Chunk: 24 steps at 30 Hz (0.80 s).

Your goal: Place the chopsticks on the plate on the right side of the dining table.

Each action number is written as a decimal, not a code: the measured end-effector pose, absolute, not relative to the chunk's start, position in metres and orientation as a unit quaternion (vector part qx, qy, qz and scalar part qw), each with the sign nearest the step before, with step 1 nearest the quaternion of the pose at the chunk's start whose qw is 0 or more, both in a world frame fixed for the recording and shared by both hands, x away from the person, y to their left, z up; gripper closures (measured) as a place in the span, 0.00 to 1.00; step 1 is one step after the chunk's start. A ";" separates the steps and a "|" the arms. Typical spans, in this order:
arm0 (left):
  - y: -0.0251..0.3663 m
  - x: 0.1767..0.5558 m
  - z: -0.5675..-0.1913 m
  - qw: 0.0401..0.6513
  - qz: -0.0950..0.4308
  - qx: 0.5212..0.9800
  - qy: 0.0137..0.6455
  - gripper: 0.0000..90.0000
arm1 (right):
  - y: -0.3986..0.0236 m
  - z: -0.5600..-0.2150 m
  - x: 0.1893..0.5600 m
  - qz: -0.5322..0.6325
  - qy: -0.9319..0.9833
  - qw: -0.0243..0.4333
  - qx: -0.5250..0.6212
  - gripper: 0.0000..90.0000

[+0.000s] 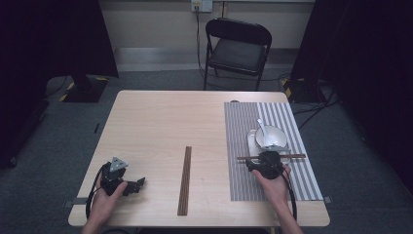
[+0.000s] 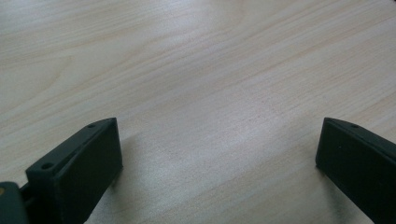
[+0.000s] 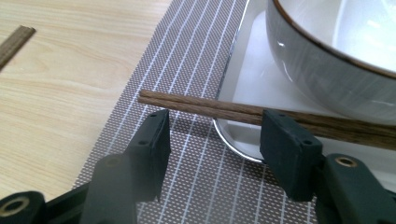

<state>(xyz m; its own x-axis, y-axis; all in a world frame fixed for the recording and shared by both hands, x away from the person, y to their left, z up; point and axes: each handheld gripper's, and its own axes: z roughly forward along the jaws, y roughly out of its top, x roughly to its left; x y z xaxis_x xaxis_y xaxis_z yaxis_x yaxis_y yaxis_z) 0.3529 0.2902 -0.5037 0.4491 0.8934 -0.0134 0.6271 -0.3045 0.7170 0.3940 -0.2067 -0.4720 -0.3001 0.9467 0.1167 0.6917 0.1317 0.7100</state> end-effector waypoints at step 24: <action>0.290 0.353 -0.504 0.334 0.199 0.783 0.485 0.00 | -0.132 -0.457 0.375 0.370 0.774 0.169 0.485 0.32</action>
<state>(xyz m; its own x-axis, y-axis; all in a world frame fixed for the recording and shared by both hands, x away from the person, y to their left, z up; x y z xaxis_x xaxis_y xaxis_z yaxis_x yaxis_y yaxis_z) 0.3530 0.2904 -0.5037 0.4503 0.8928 -0.0120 0.6271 -0.3067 0.7160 0.3749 -0.1320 -0.4569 -0.4722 0.8760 0.0977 0.6260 0.2553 0.7369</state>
